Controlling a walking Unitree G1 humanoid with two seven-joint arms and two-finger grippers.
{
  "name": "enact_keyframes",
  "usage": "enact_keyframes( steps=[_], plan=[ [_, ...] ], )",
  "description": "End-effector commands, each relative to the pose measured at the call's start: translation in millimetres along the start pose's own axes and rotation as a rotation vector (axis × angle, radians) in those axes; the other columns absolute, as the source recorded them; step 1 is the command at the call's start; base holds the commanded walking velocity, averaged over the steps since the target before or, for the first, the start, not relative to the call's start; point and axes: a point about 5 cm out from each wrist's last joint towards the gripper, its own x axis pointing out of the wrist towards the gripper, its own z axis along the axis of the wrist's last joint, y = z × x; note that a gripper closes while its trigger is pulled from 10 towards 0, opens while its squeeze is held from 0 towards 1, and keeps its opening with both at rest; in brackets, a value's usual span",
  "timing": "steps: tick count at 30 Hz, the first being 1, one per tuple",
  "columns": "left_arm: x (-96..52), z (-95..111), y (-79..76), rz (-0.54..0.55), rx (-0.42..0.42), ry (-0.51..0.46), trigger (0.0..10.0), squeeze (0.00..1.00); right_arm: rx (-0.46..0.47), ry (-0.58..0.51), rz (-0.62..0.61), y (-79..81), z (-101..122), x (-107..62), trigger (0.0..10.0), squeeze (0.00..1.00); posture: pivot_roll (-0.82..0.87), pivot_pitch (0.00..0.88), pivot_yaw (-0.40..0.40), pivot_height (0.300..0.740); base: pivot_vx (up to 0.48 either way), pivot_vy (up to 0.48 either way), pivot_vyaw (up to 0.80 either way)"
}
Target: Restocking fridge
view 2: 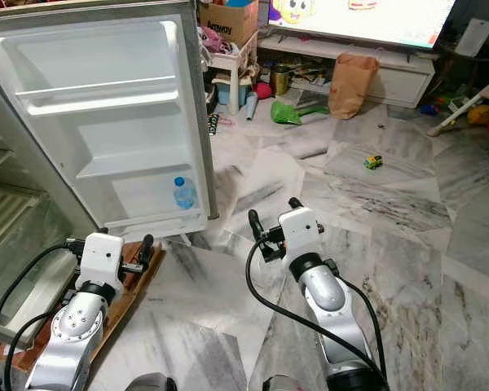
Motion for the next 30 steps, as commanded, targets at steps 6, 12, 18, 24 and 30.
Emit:
enact_keyframes(
  steps=[6,12,18,24,30],
  plan=[
    [20.2,23.5,-7.2,-0.032,0.004,-0.071,10.0,0.0,0.023,-0.055,-0.077,-6.7,9.9,8.7,10.0,0.0,0.03,0.047,0.044,0.74,0.0,0.0,0.0],
    [14.1,19.3,-8.0,-0.019,-0.001,-0.057,10.0,0.0,0.026,-0.028,-0.102,-8.5,2.0,2.6,10.0,0.0,0.01,0.049,0.065,0.74,0.0,0.0,0.0],
    [17.9,16.4,-7.7,-0.055,-0.013,-0.058,10.0,0.0,0.031,-0.037,-0.124,-9.1,4.4,4.5,10.0,0.0,0.0,0.054,0.058,0.74,0.0,0.0,-0.64],
    [21.5,24.8,-10.5,-0.061,-0.021,-0.086,10.0,0.0,0.015,-0.049,-0.093,-6.8,8.6,9.4,10.0,0.0,0.0,0.065,0.05,0.74,0.085,0.0,-0.8],
    [20.7,24.3,-14.8,-0.09,-0.023,-0.093,10.0,0.0,0.008,-0.06,-0.083,-7.0,12.1,14.1,10.0,0.0,0.01,0.071,0.039,0.74,0.381,0.0,-0.8]
  ],
)
